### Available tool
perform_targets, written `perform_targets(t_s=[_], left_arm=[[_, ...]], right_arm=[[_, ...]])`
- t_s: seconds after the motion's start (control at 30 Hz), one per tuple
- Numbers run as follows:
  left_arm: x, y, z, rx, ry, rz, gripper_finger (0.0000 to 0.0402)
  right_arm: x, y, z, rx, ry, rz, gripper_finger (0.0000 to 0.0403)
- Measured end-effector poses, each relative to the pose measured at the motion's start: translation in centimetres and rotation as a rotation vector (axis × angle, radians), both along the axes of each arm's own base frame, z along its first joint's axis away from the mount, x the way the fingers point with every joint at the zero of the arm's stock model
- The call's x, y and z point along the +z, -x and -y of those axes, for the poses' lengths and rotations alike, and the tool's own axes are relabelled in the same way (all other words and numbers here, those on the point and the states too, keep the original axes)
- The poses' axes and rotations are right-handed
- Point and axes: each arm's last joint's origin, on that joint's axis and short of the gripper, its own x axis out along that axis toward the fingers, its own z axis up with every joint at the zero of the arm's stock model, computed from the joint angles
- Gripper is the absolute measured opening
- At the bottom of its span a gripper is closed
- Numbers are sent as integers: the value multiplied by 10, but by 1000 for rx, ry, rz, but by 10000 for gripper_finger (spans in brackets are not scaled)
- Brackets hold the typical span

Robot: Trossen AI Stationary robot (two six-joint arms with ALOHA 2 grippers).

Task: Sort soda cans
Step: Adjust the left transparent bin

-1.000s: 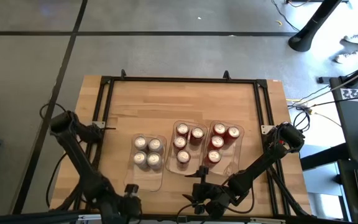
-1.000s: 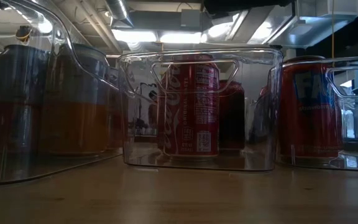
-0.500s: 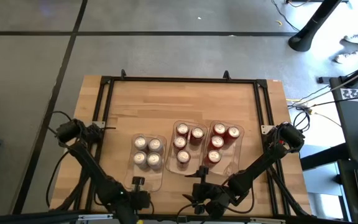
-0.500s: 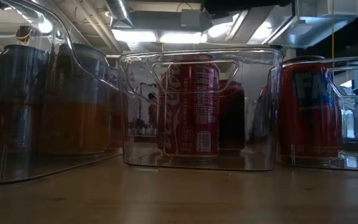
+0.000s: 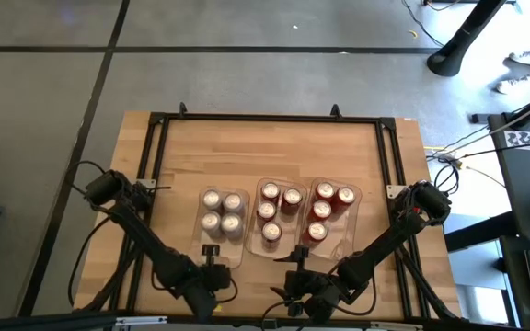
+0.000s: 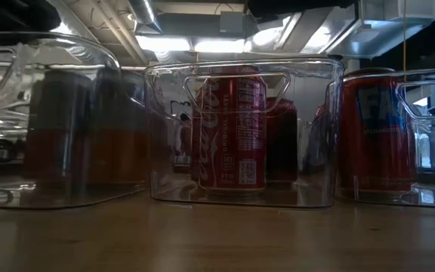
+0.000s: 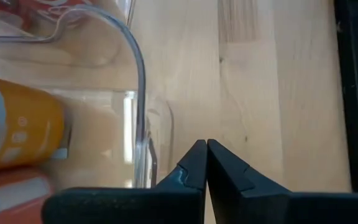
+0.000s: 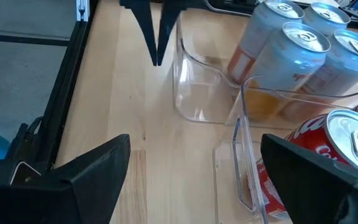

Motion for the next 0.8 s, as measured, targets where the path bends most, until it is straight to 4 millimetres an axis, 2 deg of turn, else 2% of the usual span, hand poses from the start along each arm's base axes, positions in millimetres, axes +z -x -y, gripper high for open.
perform_targets(t_s=[0.2,0.5,0.8], left_arm=[[-1,-10,-10,-11,-28,-7,3],[-3,-25,-37,54,-105,-32,3],[-6,-39,-42,-2,-82,3,4]], right_arm=[[0,0,0,0,0,0,360],[0,0,0,0,0,1,360],[0,0,0,-1,6,-4,360]])
